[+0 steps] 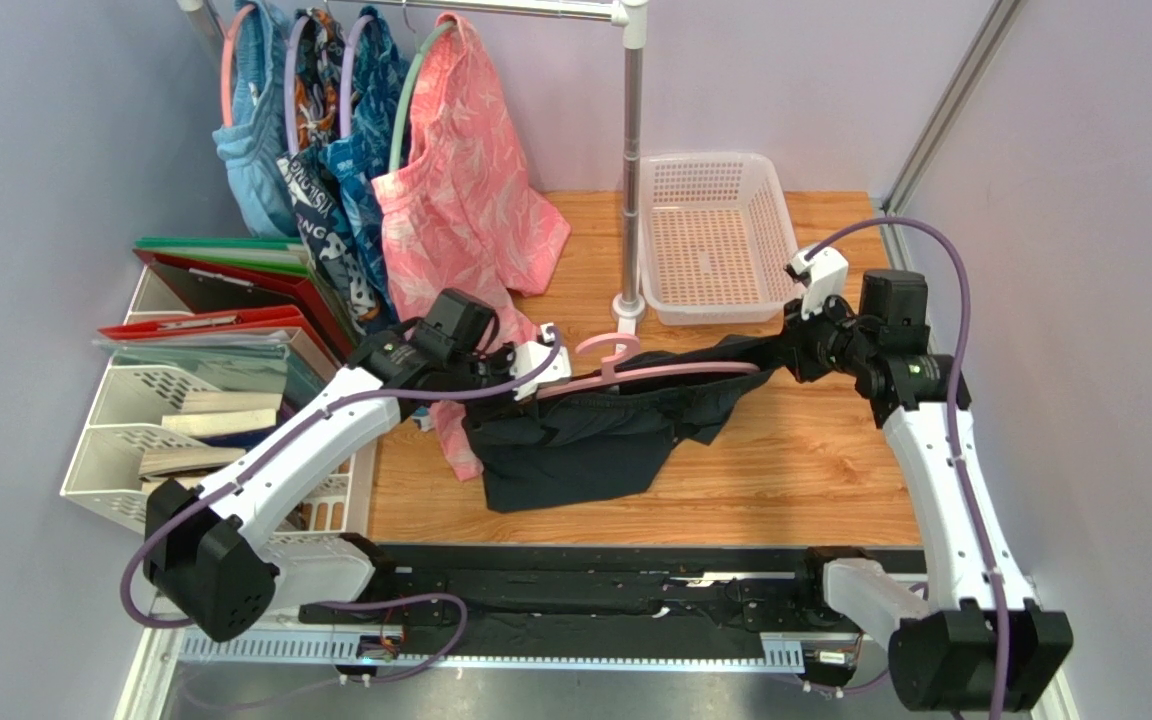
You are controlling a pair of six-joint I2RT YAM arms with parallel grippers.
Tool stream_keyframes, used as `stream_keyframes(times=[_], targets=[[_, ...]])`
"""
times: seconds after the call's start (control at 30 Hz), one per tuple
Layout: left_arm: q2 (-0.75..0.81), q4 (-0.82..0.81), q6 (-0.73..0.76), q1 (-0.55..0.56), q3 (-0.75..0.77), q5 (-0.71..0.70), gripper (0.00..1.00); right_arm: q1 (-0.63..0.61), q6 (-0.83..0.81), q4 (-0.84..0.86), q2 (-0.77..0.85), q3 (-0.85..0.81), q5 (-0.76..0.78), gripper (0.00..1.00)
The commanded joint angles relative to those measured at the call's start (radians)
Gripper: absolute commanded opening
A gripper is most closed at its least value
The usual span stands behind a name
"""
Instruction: Place the shorts on the hanger
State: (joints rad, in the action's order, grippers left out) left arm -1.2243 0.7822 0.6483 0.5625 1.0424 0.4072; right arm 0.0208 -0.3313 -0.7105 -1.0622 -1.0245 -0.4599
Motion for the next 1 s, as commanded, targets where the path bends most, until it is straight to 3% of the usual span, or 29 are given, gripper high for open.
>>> stream_keyframes(times=[0.0, 0.23, 0.27, 0.37, 0.4, 0.5, 0.7, 0.97], targets=[[-0.038, 0.127, -0.073, 0.066, 0.094, -0.16, 0.0, -0.073, -0.005, -0.058, 0.091, -0.103, 0.2, 0.0], [-0.076, 0.19, -0.179, 0.106, 0.289, -0.105, 0.0, -0.24, 0.086, -0.225, 0.123, -0.177, 0.3, 0.0], [-0.07, 0.201, -0.182, 0.106, 0.301, -0.091, 0.0, -0.242, 0.081, -0.265, 0.119, -0.195, 0.282, 0.05], [-0.037, 0.206, -0.19, 0.105, 0.306, -0.076, 0.0, -0.242, 0.043, -0.314, 0.126, -0.227, 0.21, 0.3], [-0.026, 0.212, -0.178, 0.105, 0.303, -0.064, 0.0, -0.242, 0.028, -0.319, 0.133, -0.256, 0.182, 0.47], [0.015, 0.212, -0.145, 0.105, 0.301, -0.038, 0.0, -0.242, -0.069, -0.328, 0.16, -0.302, 0.026, 0.73], [0.049, 0.245, -0.066, 0.106, 0.353, 0.066, 0.0, -0.26, -0.222, -0.277, 0.12, -0.393, -0.25, 0.79], [0.026, 0.288, -0.007, 0.105, 0.421, 0.136, 0.0, -0.495, -0.311, -0.225, 0.033, -0.417, -0.24, 0.78]])
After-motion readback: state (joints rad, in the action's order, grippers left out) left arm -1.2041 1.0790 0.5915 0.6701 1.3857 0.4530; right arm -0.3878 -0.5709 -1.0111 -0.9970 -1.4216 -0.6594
